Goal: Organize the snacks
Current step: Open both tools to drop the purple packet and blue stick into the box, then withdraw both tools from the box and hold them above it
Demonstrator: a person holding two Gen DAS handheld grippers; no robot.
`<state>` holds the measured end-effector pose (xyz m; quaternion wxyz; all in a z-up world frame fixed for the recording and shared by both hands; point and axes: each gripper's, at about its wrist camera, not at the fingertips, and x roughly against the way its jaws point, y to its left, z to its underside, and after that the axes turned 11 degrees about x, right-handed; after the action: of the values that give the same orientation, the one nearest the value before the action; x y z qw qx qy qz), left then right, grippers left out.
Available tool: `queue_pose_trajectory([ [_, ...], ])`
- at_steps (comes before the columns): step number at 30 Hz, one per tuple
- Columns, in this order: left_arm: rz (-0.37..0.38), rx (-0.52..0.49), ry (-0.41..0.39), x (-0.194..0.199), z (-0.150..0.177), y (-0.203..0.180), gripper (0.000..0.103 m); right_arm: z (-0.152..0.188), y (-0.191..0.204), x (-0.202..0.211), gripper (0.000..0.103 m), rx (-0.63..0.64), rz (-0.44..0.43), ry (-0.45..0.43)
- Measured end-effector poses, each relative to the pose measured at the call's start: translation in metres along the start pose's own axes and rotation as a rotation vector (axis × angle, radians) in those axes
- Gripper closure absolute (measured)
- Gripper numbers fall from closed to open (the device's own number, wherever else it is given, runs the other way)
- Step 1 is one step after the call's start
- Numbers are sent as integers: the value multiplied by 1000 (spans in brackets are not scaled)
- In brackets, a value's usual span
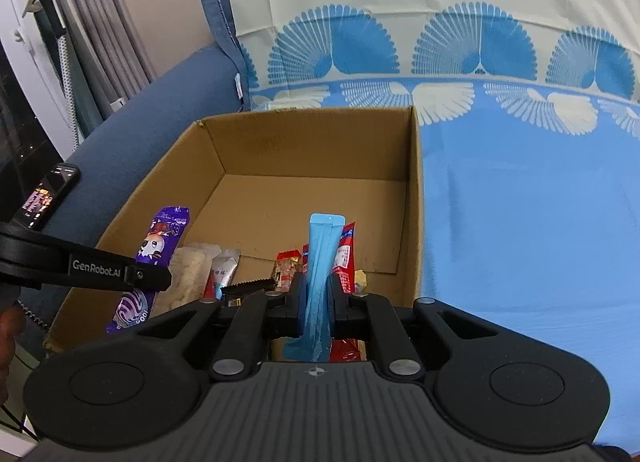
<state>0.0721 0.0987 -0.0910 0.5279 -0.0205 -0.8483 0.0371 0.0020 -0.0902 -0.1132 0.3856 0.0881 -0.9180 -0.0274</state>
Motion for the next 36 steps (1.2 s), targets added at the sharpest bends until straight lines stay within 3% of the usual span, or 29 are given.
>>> queue_pose_trajectory([
  [4,-23,-5,10,-11,1,1,87,2,0,-9,91,-11,-3,17],
  [6,-47,-3,11,-14,1,2,76,0,-1,-14,85,-24,-19,32],
  [7,-69,0,9,-15,1,2,42,-1,-2,-16,84,-38,-25,39],
  [8,-86,8,5,-15,0,3,6,-4,-4,-17,67,-50,-28,40],
  [9,-102,22,-11,-12,-1,4,0,-7,-6,-16,44,-59,-23,31],
  [11,-95,44,-63,-1,1,7,0,-10,-7,-7,22,-65,3,-3],
  [15,-116,44,-45,7,8,9,0,-8,-2,13,8,-30,21,-23],
  [32,-149,-22,-123,104,110,7,0,55,54,121,3,55,141,-46],
  [36,-157,2,-113,120,130,13,0,64,60,139,2,79,157,-64],
])
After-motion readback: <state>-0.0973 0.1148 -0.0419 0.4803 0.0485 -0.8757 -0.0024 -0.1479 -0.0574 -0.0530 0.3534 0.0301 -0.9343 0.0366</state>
